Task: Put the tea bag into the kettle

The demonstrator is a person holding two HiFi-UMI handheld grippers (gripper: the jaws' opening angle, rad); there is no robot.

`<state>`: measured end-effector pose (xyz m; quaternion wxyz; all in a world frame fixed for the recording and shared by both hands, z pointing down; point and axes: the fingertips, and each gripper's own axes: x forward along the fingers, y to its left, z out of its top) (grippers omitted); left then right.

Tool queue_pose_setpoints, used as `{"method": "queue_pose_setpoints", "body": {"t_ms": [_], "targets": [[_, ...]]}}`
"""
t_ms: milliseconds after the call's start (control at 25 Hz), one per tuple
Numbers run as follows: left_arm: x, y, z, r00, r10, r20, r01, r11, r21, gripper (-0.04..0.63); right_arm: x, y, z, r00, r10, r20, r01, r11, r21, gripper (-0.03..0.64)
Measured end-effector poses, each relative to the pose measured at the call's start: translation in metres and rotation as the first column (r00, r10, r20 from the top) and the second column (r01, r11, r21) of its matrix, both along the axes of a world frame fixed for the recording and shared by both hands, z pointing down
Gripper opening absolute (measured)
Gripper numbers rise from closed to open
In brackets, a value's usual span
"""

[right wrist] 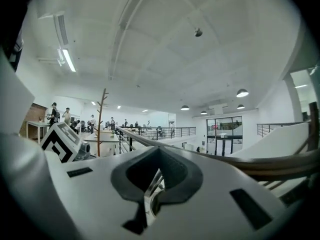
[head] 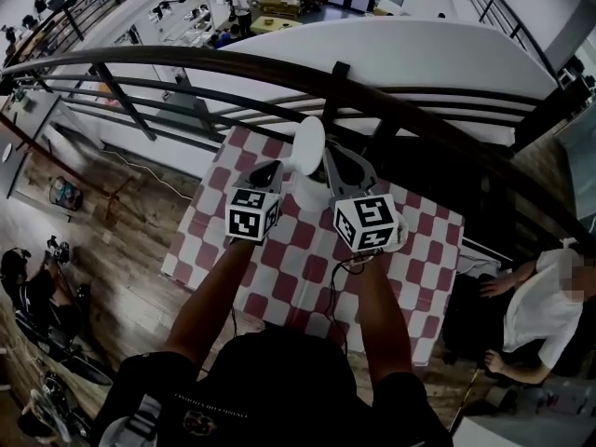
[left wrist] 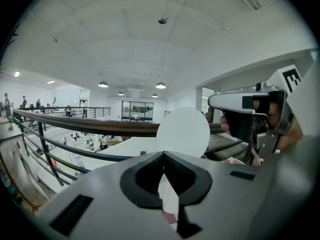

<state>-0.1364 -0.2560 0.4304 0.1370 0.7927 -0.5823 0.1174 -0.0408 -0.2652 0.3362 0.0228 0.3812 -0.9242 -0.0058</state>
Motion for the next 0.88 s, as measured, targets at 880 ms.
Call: {"method": "queue_pose_setpoints", "body": {"t_ms": [880], "targets": [[0.016,-0.01,0.031,1.0,0.002,-0.014,-0.002,0.999,-0.053,0.003,0.035,-0.033,0.072,0.991,0.122,-0.05,-0.128,0.982,-0.136,0.014]]}}
